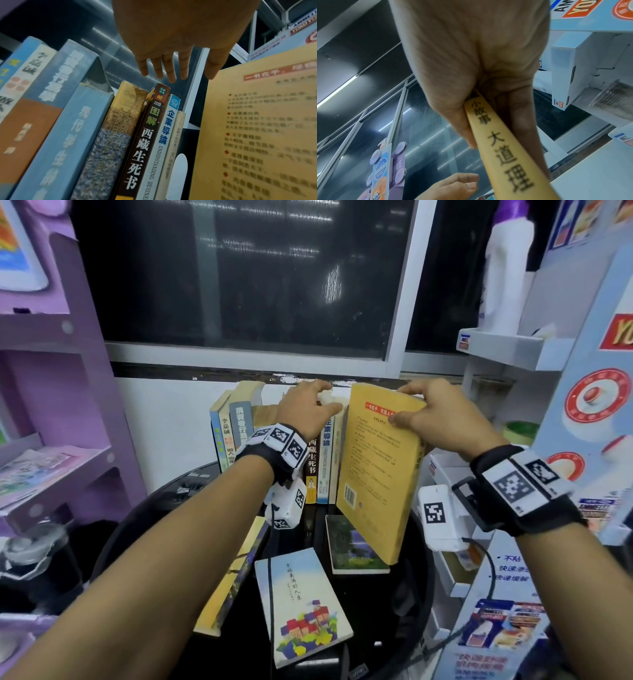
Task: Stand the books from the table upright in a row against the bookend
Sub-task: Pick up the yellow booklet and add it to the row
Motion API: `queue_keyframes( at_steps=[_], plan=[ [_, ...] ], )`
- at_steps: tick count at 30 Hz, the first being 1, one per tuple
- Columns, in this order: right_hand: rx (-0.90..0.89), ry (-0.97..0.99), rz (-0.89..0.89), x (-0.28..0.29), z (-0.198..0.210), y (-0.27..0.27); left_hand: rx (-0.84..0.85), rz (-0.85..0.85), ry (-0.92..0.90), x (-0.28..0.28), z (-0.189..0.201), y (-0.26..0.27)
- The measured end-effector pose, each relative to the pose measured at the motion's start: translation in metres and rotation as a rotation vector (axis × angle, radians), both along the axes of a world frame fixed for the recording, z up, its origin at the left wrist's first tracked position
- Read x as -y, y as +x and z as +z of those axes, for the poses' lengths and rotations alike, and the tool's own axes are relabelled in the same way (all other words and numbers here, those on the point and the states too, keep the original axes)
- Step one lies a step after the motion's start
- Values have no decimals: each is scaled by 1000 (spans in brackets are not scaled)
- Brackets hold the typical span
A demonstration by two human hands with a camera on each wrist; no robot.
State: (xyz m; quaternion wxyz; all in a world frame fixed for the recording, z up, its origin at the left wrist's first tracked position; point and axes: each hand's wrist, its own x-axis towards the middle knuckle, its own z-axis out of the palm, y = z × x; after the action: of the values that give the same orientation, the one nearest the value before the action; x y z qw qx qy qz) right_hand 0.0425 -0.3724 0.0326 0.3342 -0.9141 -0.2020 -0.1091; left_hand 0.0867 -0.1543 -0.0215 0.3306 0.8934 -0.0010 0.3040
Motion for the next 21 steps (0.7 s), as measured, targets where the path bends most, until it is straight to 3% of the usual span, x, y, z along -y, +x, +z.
queue_keyframes(
  at_steps=[9, 14, 21],
  plan=[
    [62, 36, -90, -18, -7, 32, -120, 99, 450, 0, 1, 44],
    [71, 34, -118, -34, -19, 54, -139, 83, 542, -6, -5, 54],
    [90, 41, -149, -55, -29, 81, -42, -23, 518, -20, -16, 60]
  ],
)
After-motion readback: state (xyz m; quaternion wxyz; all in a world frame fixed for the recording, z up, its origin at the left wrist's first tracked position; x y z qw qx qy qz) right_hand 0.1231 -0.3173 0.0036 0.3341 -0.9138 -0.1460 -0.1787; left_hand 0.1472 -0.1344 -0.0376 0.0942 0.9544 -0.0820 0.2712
